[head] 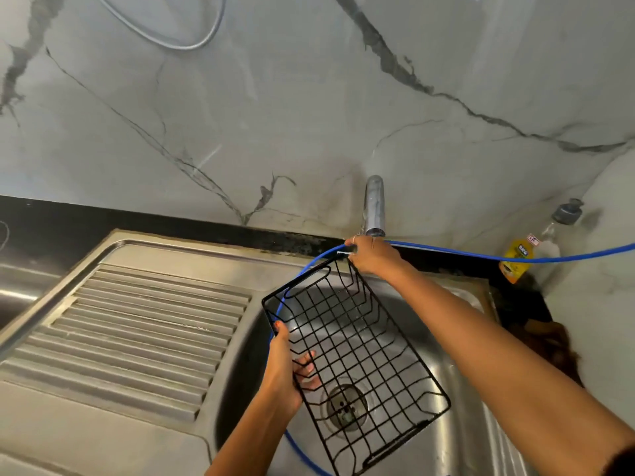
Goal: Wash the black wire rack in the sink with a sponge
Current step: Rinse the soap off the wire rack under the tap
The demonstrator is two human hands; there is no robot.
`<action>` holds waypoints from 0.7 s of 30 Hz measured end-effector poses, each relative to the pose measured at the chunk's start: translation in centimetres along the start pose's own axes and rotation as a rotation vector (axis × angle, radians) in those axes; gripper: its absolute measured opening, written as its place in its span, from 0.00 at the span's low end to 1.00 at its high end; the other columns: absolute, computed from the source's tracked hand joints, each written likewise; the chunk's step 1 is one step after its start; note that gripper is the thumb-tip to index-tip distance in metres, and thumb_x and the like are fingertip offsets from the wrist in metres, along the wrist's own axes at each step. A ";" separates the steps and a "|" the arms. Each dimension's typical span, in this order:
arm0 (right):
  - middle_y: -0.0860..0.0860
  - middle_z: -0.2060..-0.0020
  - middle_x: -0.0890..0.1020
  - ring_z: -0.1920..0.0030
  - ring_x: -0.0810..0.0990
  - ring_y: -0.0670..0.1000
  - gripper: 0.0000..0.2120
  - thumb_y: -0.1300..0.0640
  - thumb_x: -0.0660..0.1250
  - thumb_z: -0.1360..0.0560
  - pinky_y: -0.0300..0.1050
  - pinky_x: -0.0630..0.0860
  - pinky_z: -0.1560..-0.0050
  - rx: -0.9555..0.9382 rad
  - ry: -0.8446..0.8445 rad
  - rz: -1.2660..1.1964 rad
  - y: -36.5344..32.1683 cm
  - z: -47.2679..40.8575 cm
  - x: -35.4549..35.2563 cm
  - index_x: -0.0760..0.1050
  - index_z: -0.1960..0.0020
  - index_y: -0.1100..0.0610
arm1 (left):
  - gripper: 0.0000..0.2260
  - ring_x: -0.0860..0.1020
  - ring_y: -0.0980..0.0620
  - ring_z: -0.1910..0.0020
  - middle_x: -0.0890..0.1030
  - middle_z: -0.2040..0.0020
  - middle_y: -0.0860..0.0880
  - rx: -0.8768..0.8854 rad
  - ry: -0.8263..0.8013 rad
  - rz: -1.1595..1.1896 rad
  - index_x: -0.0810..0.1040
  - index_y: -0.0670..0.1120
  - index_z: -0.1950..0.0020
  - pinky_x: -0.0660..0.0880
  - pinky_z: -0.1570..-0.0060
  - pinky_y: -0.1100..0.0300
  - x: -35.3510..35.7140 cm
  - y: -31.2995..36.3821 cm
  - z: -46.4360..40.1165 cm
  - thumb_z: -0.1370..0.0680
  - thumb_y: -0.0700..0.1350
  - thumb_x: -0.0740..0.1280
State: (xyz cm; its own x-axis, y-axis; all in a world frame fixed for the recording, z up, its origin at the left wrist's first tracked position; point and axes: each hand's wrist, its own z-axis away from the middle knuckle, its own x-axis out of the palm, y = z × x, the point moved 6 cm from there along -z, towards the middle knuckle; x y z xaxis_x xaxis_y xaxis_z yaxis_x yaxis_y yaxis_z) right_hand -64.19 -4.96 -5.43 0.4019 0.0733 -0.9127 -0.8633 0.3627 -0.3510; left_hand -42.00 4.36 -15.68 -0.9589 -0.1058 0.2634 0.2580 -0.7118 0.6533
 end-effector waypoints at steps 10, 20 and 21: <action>0.61 0.30 0.65 0.31 0.64 0.61 0.17 0.59 0.64 0.23 0.53 0.65 0.33 0.102 0.068 0.074 -1.5 -1.9 2.0 0.73 0.35 0.58 | 0.29 0.69 0.50 0.70 0.76 0.56 0.41 0.028 0.005 -0.066 0.62 0.56 0.26 0.72 0.69 0.55 -1.7 0.9 -0.8 0.24 0.68 0.56; 0.61 0.36 0.69 0.44 0.75 0.58 0.19 0.53 0.70 0.28 0.46 0.77 0.49 0.156 0.089 -0.074 0.2 -4.0 3.6 0.75 0.38 0.55 | 0.27 0.67 0.51 0.70 0.72 0.58 0.42 0.016 0.018 -0.101 0.60 0.58 0.26 0.70 0.70 0.57 -1.4 0.6 -0.7 0.23 0.67 0.55; 0.59 0.36 0.70 0.44 0.75 0.58 0.21 0.51 0.70 0.28 0.42 0.75 0.55 0.171 0.104 -0.149 0.5 -4.2 3.6 0.74 0.38 0.55 | 0.27 0.67 0.51 0.70 0.72 0.58 0.42 0.012 0.026 -0.105 0.60 0.57 0.26 0.69 0.71 0.58 -1.3 0.6 -0.7 0.22 0.66 0.55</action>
State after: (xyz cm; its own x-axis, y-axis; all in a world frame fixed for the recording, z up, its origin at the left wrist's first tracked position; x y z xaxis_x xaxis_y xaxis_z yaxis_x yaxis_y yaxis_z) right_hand -64.43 -8.38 -9.79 0.4794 -0.0857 -0.8734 -0.7290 0.5152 -0.4507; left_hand -40.65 3.59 -16.16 -0.9833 -0.0491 0.1753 0.1576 -0.7118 0.6845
